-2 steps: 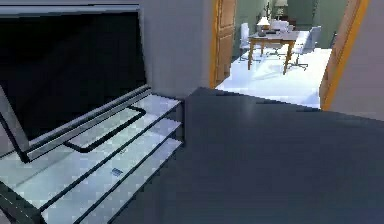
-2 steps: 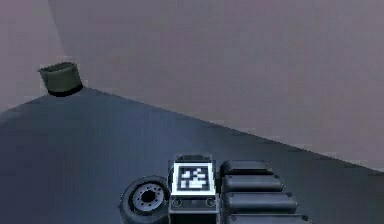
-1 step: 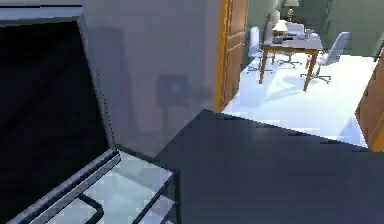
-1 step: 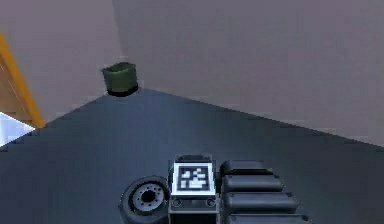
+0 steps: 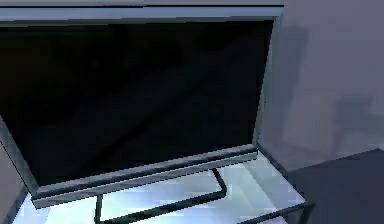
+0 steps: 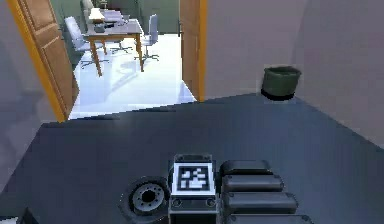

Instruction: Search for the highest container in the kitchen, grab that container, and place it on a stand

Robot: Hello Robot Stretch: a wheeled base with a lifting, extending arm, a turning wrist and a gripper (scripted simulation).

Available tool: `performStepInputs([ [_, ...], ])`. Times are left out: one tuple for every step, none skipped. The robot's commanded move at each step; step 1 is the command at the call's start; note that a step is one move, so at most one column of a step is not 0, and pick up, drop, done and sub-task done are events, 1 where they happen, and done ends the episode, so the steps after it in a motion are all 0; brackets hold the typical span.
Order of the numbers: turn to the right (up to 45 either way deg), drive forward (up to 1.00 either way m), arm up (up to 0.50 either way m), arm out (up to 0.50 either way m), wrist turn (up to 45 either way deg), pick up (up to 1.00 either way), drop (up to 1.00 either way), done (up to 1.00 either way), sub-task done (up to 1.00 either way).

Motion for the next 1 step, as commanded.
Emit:
performStepInputs([
  [-45.0, 0.00, 0.00, 0.00, 0.0, 0.00, 0.00, 0.00, 0.00],
])
